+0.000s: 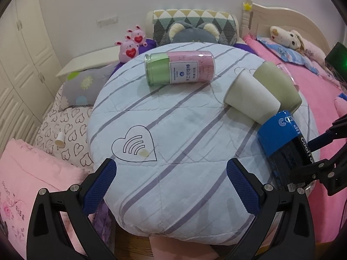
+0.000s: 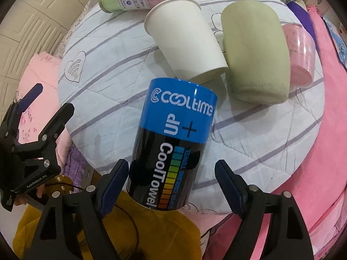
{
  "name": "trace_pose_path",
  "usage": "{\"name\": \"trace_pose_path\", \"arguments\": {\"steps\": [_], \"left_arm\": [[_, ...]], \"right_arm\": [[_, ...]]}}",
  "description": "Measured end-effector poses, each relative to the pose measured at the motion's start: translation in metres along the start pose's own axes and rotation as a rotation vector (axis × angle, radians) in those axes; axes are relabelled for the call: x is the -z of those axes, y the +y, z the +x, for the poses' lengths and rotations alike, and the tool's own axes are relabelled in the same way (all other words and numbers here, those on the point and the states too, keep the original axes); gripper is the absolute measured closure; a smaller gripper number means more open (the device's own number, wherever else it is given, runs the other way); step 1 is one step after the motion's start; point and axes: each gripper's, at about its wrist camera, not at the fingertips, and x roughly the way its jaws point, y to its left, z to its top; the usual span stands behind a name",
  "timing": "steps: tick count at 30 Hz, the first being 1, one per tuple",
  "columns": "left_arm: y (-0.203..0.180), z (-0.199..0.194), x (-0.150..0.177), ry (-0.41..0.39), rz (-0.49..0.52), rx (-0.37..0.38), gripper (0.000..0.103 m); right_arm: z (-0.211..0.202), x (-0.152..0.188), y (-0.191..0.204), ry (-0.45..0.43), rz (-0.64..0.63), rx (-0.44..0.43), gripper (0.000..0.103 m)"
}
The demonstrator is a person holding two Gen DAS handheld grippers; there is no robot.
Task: Flip cup upright
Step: 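Carry the can with the right gripper toward the left gripper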
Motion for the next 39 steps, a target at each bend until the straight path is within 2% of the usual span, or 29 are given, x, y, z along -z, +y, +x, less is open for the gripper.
{"name": "trace_pose_path", "arguments": {"steps": [13,28,34,39], "left_arm": [[-0.027,-0.012,0.001,-0.003,-0.006,-0.015,0.0],[-0.089,-0.024,-0.013,-0.022,0.027,-0.018,0.0],[-0.125,-0.017,-0.024,0.004,0.06,-0.019,0.0],[-0.146,-0.006,-0.031,0.029,0.073,-0.048,0.0]], "right_arm": [[-0.01,0.028,-0.012,-0.047,-0.035,-0.036,0.02],[-0.035,0.042,-0.063,-0.117,-0.072,-0.08,0.02],[-0.036,0.043,-0.095,-0.13,-0.052,-0.104,0.02],[-0.031,0.039,-0.119,-0.125,-0.045,-0.129,0.02]]}}
